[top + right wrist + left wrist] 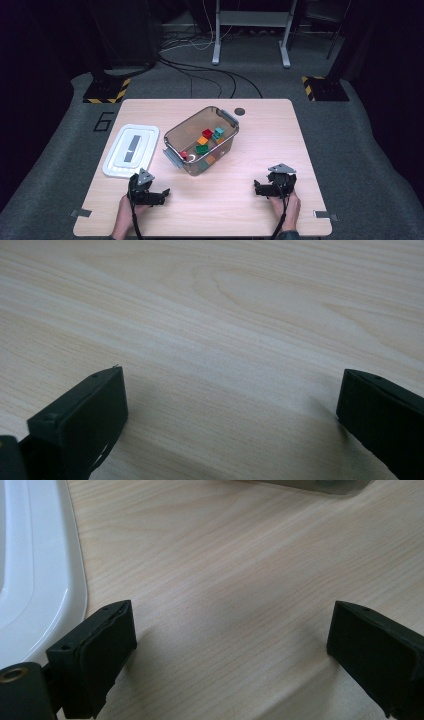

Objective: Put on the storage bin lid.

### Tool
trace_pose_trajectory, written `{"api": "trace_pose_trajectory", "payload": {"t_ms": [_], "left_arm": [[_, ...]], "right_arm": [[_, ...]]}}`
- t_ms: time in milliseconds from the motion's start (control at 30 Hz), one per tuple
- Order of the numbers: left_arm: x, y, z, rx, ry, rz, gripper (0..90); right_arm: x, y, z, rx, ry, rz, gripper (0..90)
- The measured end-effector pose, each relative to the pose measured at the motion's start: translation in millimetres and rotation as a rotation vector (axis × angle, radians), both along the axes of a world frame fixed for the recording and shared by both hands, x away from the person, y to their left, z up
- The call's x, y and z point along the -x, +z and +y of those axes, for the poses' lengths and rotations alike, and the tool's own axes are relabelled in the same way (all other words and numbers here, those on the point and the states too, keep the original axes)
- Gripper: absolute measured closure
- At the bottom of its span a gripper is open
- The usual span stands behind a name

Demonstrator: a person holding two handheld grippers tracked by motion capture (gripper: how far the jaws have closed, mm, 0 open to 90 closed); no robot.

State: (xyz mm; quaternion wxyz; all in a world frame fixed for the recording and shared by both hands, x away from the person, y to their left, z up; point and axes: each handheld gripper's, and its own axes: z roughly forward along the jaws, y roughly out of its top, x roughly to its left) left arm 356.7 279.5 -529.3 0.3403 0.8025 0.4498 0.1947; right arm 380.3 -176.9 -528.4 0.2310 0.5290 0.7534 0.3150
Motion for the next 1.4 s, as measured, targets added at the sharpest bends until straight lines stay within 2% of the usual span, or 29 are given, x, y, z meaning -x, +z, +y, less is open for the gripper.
{"api": "trace_pose_trajectory", "payload": {"t_ms": [133,200,467,600,800,967,1200,1300,1400], "left_arm": [[0.3,3.5,5.4,-0.022,0.007,-0.001,5.0],[-0.5,8.1,9.9,-0.001,0.01,-0.004,4.2],[-12.9,24.5,24.9,0.032,0.03,-0.024,5.0],[-20.6,32.2,34.3,0.05,0.06,-0.037,5.5],[-38.4,42.8,53.6,0.074,0.108,-0.054,6.3],[-52.6,48.2,65.2,0.07,0.142,-0.053,6.8],[-75.9,48.7,77.7,0.071,0.181,-0.036,6.8],[-85.5,48.0,81.6,0.065,0.207,-0.047,6.8],[-95.9,47.5,86.0,0.066,0.225,-0.036,6.7]], "right_arm": [[-1.3,-0.5,-1.2,-0.011,-0.001,0.008,0.0],[-1.3,-0.5,-1.2,-0.012,-0.001,0.007,0.0],[-1.8,-0.5,-1.5,-0.012,0.004,0.009,0.0],[-1.8,-0.5,-1.7,-0.012,0.007,0.01,0.0],[-1.8,-0.5,-1.6,-0.013,0.006,0.01,0.0],[-1.8,-0.6,-1.5,-0.012,0.005,0.009,0.0],[-1.6,-0.5,-1.3,-0.011,0.002,0.008,0.0],[-1.6,-0.5,-1.3,-0.01,0.002,0.008,0.0],[-1.6,-0.5,-1.3,-0.01,0.002,0.008,0.0]]}}
